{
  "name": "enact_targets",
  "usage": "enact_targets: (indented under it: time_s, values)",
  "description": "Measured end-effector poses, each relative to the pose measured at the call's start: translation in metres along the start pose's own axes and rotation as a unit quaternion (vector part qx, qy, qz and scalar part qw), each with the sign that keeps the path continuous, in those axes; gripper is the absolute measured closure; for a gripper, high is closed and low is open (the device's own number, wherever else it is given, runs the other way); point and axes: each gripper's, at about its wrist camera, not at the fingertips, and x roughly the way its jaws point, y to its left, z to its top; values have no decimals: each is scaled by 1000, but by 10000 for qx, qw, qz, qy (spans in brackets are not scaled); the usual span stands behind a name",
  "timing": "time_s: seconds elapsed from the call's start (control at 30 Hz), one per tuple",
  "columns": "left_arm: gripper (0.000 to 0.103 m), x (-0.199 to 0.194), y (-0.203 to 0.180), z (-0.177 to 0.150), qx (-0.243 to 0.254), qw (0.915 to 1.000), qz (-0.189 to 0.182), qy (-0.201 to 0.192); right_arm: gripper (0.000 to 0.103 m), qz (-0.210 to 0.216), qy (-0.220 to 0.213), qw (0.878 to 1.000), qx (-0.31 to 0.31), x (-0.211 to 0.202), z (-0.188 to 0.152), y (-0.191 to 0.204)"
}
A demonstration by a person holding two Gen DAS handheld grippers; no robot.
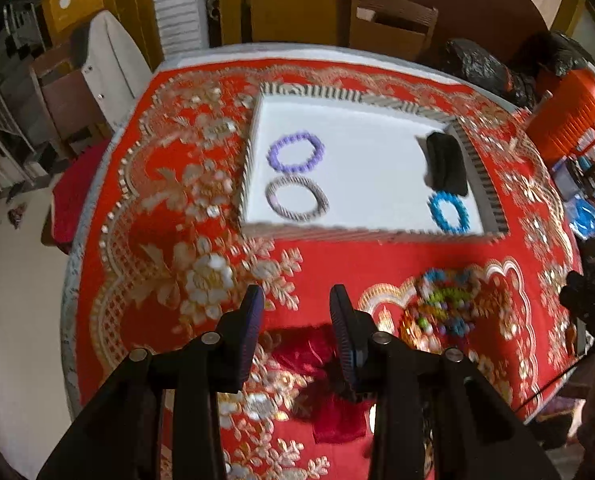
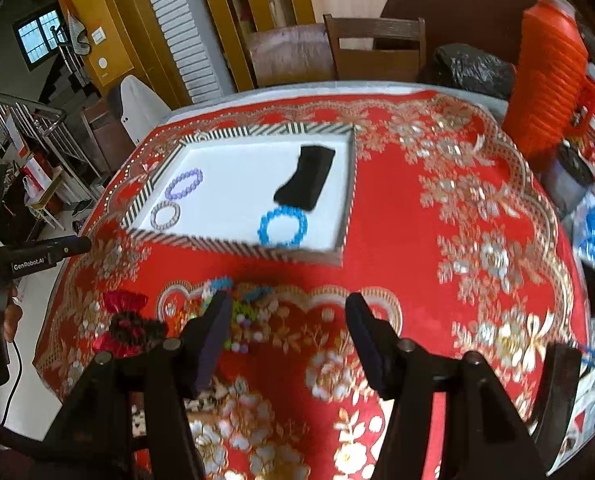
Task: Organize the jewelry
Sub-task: 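Grasp the black beaded strand from the pile with the left tool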
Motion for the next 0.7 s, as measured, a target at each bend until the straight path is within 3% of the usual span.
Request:
enact_targets:
  time_s: [0.37, 0.57, 0.7]
  values:
    - [83, 8, -3, -27, -9, 9987, -354, 376, 41, 176, 266, 9995, 43, 9, -34, 11]
    - [83, 15, -3, -33, 3, 9968, -554, 580, 41, 214, 353, 9991, -100, 28, -32, 23]
    - [83, 21, -11, -36, 308, 9951, -567, 749, 41, 193, 426, 9986, -238, 42, -27, 28]
